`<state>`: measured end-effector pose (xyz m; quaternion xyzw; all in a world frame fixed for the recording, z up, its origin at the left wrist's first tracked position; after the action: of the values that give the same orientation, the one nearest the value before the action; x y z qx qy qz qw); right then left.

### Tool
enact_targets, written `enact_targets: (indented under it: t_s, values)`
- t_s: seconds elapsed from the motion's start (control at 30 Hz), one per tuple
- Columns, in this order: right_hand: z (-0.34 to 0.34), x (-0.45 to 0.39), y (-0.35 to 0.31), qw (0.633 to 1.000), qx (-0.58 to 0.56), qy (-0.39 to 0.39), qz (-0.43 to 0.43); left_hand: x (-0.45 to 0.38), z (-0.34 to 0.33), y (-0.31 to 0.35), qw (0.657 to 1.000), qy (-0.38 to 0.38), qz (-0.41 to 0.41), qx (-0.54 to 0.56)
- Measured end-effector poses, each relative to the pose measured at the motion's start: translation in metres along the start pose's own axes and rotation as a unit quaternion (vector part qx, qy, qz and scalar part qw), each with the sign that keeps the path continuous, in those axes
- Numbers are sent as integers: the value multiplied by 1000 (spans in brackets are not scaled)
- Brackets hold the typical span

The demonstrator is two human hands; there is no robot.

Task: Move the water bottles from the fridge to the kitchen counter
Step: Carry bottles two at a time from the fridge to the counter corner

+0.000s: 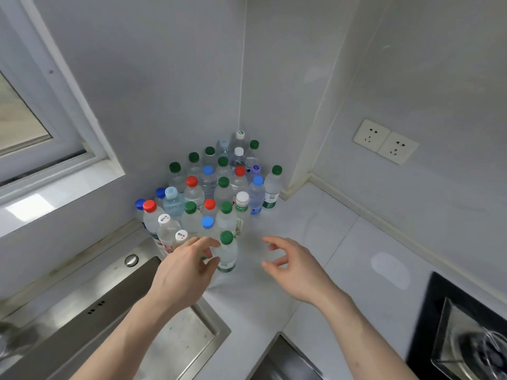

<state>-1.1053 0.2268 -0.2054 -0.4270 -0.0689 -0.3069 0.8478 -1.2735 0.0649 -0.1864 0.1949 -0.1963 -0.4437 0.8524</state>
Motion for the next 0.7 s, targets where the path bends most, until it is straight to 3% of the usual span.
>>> enact_targets:
  t_s: [0.37, 0.7]
  values:
    - [37, 161, 91, 989, -69, 116, -62, 16, -48, 151, 986, -68, -150, -33]
    - [24, 423, 188, 926, -149, 305, -165, 146, -166, 334, 916, -191, -350, -42]
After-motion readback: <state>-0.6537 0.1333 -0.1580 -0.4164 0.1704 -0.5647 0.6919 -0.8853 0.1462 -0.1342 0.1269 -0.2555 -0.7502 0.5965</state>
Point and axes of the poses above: each hand's wrist, its own x-axis away from the middle knuckle, its own z-axis out of the back of the hand, y = z × x, the point moved 10 cm from there along -x, towards the middle knuckle, and after that the axes turned 10 degrees about -y, right-handed, at the moved point
